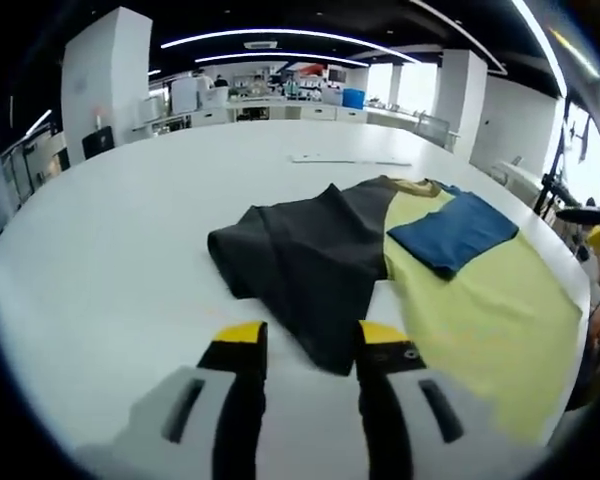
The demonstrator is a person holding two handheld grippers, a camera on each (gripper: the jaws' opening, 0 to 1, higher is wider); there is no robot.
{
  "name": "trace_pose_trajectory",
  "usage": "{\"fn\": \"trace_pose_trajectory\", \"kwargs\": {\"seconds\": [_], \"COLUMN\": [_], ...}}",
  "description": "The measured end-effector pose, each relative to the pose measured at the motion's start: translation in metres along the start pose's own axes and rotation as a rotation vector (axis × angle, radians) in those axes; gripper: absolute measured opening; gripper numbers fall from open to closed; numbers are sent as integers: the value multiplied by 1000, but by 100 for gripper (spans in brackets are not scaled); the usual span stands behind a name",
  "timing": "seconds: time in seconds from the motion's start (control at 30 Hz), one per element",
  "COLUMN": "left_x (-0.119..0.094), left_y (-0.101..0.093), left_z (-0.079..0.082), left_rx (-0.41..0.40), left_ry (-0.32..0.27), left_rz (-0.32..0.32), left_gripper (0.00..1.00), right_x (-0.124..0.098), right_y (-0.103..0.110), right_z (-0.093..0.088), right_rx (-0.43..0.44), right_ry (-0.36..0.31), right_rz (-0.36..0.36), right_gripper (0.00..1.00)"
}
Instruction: Fold the garment on the visible template until the final outline fits inside the template.
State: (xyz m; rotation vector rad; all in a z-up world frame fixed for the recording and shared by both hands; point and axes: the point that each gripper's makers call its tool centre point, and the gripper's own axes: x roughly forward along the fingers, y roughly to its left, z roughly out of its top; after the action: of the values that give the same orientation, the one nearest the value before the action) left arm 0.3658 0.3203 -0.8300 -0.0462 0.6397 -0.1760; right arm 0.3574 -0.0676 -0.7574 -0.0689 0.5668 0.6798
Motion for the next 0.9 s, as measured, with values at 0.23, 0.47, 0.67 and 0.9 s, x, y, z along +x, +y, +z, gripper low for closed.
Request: {"fn": "trace_pose_trajectory", "kwargs": {"seconds": [0.23, 0.47, 0.67, 0.9], "left_x": [6, 6, -9, -29], "left_y": [3, 4, 14, 29], "left_z": [-7, -8, 2, 9], "left_rx": [-11, -20, 11, 48], "left_ry": [14, 17, 14, -3], "left_rz": [7, 0, 27, 52], "left_gripper": [15, 0, 0, 0], "right_x": [-2, -1, 1, 2], "right_y": [0, 0, 4, 10], "right_z": [-2, -3, -2, 0], "right_rx": [-10, -15, -23, -36], "right_ry": [8, 14, 18, 15], "right_rz": [-11, -19, -8, 6], "right_gripper": [91, 89, 88, 88]}}
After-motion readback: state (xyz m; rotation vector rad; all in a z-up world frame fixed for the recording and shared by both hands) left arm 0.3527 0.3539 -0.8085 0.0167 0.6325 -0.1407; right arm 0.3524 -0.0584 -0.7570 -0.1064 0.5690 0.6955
